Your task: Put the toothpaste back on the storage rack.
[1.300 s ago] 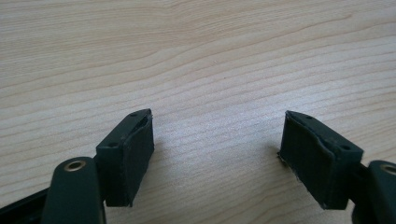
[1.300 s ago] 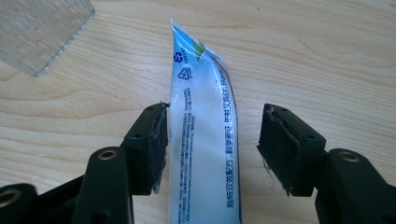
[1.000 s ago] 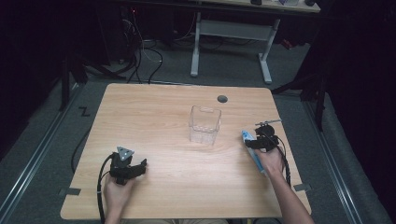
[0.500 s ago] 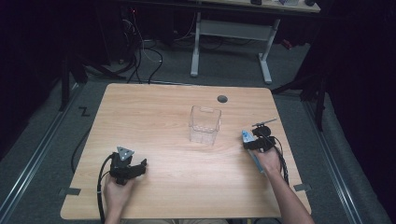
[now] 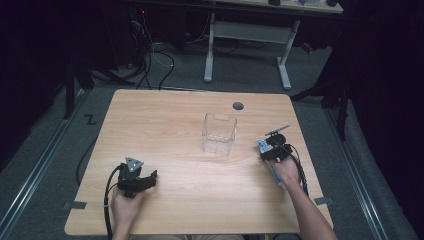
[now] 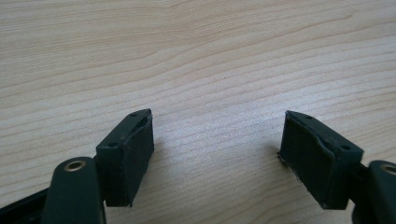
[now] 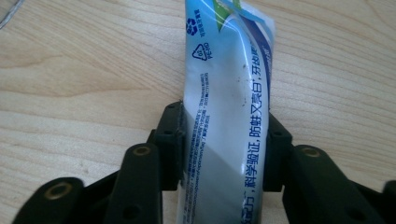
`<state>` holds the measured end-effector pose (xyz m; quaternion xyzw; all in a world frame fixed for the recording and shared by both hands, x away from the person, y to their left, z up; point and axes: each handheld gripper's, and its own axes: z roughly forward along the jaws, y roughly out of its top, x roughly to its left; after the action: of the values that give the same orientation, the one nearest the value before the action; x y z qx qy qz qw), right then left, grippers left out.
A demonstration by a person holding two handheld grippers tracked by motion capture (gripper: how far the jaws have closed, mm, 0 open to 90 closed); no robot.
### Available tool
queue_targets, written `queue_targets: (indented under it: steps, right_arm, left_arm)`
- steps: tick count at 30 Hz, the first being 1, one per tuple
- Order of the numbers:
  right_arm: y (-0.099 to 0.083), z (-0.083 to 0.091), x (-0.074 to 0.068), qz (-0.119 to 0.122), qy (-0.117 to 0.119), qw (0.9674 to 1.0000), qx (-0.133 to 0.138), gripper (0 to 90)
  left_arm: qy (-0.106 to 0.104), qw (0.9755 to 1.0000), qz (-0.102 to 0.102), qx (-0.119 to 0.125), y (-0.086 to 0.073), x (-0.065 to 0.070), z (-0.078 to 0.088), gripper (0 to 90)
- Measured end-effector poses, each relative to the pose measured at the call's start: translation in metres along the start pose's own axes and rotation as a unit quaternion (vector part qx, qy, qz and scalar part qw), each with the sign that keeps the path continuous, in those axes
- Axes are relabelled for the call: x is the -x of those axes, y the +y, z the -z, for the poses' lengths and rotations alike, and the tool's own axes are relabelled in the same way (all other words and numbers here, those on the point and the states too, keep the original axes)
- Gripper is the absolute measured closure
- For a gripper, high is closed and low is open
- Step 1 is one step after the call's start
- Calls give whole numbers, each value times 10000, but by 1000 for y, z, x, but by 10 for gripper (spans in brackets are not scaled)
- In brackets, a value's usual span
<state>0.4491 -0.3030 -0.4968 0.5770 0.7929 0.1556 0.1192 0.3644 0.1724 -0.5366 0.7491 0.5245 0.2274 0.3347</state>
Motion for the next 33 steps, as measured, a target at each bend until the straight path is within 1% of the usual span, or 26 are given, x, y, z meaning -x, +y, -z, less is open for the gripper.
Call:
queue_targets:
  steps: [1, 4, 6, 10, 12, 13, 18, 19, 22, 23, 24, 26, 29, 31, 33]
  right_arm:
    - [0, 0, 0, 0, 0, 10000, 0, 645]
    - [1, 0, -1, 110, 12, 9999, -27, 674]
    - [1, 1, 0, 101, 54, 9999, -50, 683]
    - [-1, 3, 4, -8, 230, 9997, -24, 691]
    - [-3, 4, 4, -2, 245, 9997, -44, 693]
    - [-3, 5, 4, -34, 271, 9996, -11, 693]
    - [-6, 12, 5, -17, 366, 9993, 124, 695]
    - [-7, 15, 6, -38, 490, 9986, 187, 695]
    - [-7, 20, 6, -53, 543, 9982, 268, 695]
    - [-8, 25, 5, -29, 574, 9977, 360, 695]
    - [-8, 25, 5, -29, 574, 9977, 360, 695]
    - [-9, 32, 3, 0, 647, 9967, 486, 695]
    - [-9, 35, 2, 7, 690, 9962, 534, 695]
    - [-10, 41, -1, 72, 712, 9955, 629, 695]
    - [-10, 42, -1, 90, 721, 9952, 661, 696]
  left_arm:
    - [0, 10000, 0, 1, 0, 0, 0, 262]
    - [-1, 10000, 0, 1, 0, 0, 0, 261]
    - [-1, 10000, 1, 0, 0, 0, 0, 261]
    - [-1, 10000, 0, -1, 0, 0, 0, 261]
    - [-1, 10000, -1, -1, 0, 0, 0, 261]
    - [-1, 10000, 0, -1, 0, 0, 0, 261]
    - [0, 10000, 0, 0, 0, 0, 0, 261]
    - [0, 10000, 0, 0, 0, 0, 0, 262]
    - [0, 10000, -2, 0, 0, 0, 0, 261]
    - [0, 10000, -1, 0, 0, 0, 0, 261]
    - [1, 10000, 0, 0, 0, 0, 0, 261]
    - [0, 10000, 0, 0, 0, 0, 0, 262]
    - [2, 10000, 1, 0, 0, 0, 0, 261]
    - [3, 10000, 1, 0, 0, 0, 0, 261]
    - [3, 10000, 2, 0, 0, 0, 0, 261]
